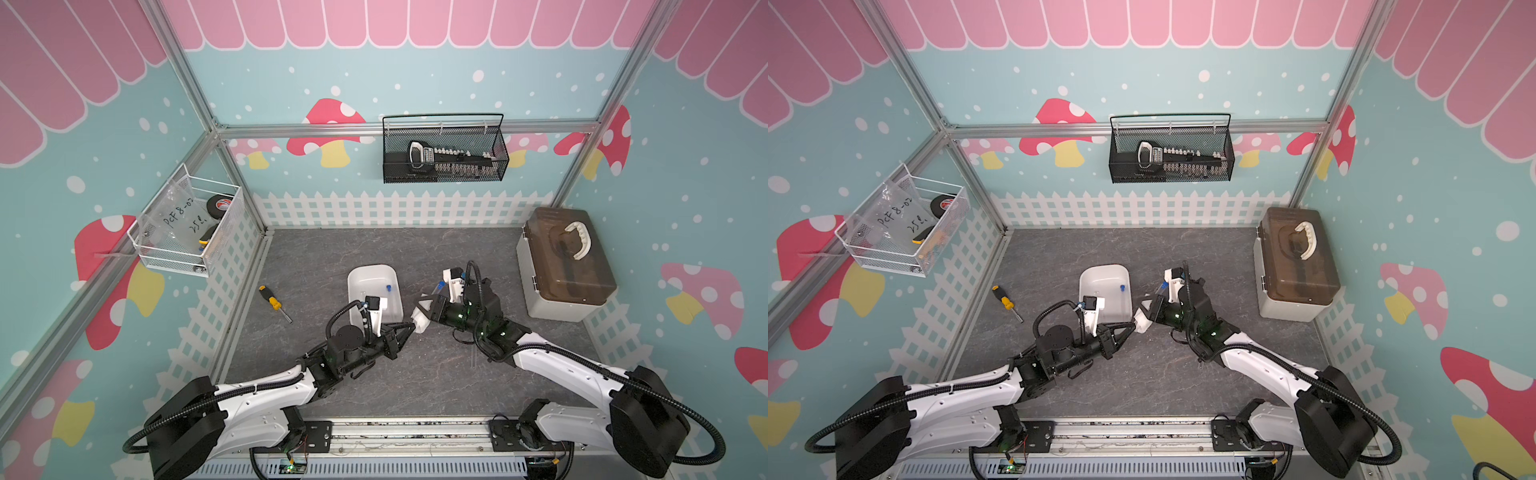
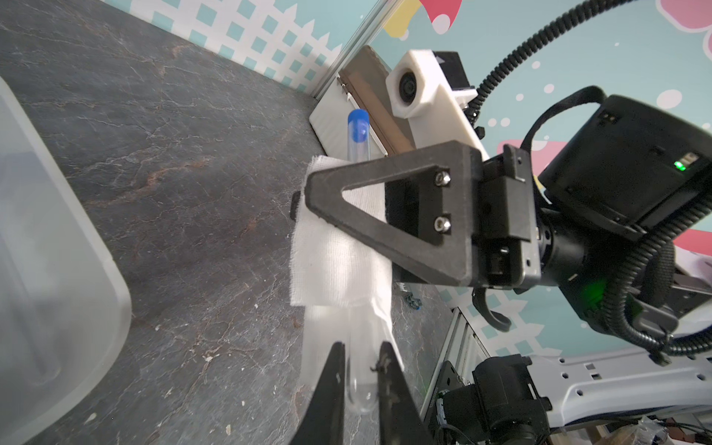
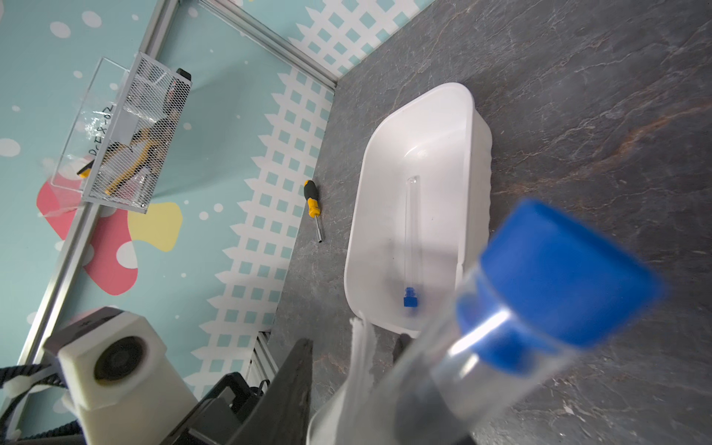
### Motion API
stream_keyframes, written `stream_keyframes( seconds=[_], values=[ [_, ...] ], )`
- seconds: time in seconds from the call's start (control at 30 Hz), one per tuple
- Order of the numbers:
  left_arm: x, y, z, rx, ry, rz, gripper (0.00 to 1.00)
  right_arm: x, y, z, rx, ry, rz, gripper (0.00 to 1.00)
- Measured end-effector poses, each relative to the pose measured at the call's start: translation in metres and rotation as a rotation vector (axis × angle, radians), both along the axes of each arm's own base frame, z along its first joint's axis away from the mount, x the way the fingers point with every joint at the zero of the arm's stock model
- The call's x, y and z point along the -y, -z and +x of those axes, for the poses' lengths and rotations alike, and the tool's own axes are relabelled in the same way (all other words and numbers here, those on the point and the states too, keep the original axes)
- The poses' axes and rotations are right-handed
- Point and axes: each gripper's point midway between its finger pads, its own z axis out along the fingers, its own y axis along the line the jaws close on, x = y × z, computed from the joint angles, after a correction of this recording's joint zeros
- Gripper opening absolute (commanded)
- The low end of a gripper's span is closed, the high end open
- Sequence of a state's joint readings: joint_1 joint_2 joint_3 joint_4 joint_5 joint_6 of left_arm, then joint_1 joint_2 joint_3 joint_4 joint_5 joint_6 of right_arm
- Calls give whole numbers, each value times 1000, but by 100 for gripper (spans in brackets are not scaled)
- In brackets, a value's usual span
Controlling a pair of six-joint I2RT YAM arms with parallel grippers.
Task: Wipe the exteriors of test tubes
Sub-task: Wipe the dirt from the test tube.
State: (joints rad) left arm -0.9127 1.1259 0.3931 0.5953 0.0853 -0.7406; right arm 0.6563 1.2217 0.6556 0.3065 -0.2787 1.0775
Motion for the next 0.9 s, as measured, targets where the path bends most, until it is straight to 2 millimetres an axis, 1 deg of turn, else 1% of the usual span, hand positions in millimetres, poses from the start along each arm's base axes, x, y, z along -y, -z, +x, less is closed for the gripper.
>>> stream_keyframes(
  seconds=[0.17, 0.37, 0.53, 0.63, 0.73, 0.9],
  values=[
    [0, 1, -2, -10, 1, -7, 14, 4, -4, 5, 34, 31, -11, 33],
    [-5, 1, -6, -16, -1, -21, 14, 13, -9, 16, 74, 81, -23, 33],
    [-8, 0, -9, -25, -1, -33, 14, 18, -17, 24, 117, 113, -15, 32],
    [-8, 0, -8, -23, -4, -37, 14, 13, -20, 27, 139, 101, -1, 31],
    [-7, 3, -8, -33, -7, -35, 14, 3, -18, 26, 154, 78, 0, 31],
    [-7, 4, -5, -37, -22, -43, 14, -23, -15, 12, 164, 10, 16, 31]
  ],
)
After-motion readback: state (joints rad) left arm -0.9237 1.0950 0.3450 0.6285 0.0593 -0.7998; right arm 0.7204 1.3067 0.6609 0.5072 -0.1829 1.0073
